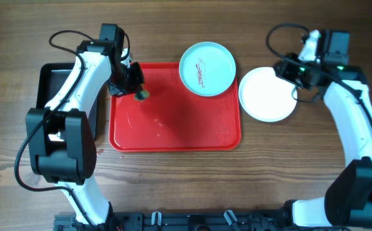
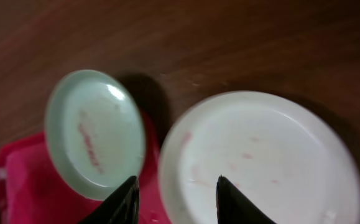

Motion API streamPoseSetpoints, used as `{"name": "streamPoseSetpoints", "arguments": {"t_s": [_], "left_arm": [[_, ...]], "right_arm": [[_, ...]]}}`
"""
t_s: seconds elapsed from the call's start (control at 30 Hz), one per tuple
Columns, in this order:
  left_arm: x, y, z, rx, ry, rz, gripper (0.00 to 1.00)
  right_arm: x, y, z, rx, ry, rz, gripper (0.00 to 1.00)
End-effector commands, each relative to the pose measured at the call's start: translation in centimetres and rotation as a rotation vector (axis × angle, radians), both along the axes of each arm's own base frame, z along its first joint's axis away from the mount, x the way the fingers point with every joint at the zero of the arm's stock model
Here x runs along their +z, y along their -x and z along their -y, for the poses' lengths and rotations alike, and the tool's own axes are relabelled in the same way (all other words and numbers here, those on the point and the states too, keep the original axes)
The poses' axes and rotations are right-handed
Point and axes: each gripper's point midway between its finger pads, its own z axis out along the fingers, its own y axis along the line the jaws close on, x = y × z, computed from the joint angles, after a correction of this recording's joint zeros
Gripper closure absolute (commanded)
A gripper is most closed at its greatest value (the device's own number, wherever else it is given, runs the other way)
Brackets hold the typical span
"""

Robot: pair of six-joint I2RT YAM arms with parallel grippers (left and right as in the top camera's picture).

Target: Clean dirty plates on tray and stack at the side

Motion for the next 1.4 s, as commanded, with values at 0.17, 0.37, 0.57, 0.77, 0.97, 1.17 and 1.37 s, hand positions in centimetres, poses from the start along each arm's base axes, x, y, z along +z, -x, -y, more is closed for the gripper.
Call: {"name": "streamPoseSetpoints", "arguments": {"t_s": [0.17, 0.37, 0.57, 0.77, 0.97, 1.17, 1.37], "left_arm": [[0.5, -0.1, -0.2, 0.011, -0.006, 0.015, 0.96], [0.5, 0.0, -0.2, 0.012, -0.006, 0.011, 0.96], [0.5, 0.0, -0.2, 0.012, -0.007, 0.011, 0.96], [0.5, 0.0, -0.2, 0.012, -0.007, 0.011, 0.96], [0.5, 0.0, -0.2, 0.012, -0.007, 0.011, 0.96], [0.5, -0.1, -0.2, 0.012, -0.006, 0.015, 0.96], [0.5, -0.2, -0.2, 0.011, -0.005, 0.022, 0.96]], "right_arm": [[-5.1, -0.2, -10.0, -0.089, -0.028, -0.14, 0.84], [-10.3, 0.7, -12.0, -0.108, 0.033, -0.246, 0.85], [-13.8, 1.7, -11.7, -0.106, 0.067, -0.335, 0.84], [-15.0, 2.7, -14.0, 0.026, -0.005, -0.385, 0.96], [-14.8, 7.9, -17.0, 0.248, 0.01, -0.504, 0.96], [-11.0, 11.2, -17.7, 0.521, 0.109, -0.456, 0.75], [-9.1, 5.5, -18.5, 0.687, 0.253, -0.113, 0.39]]}}
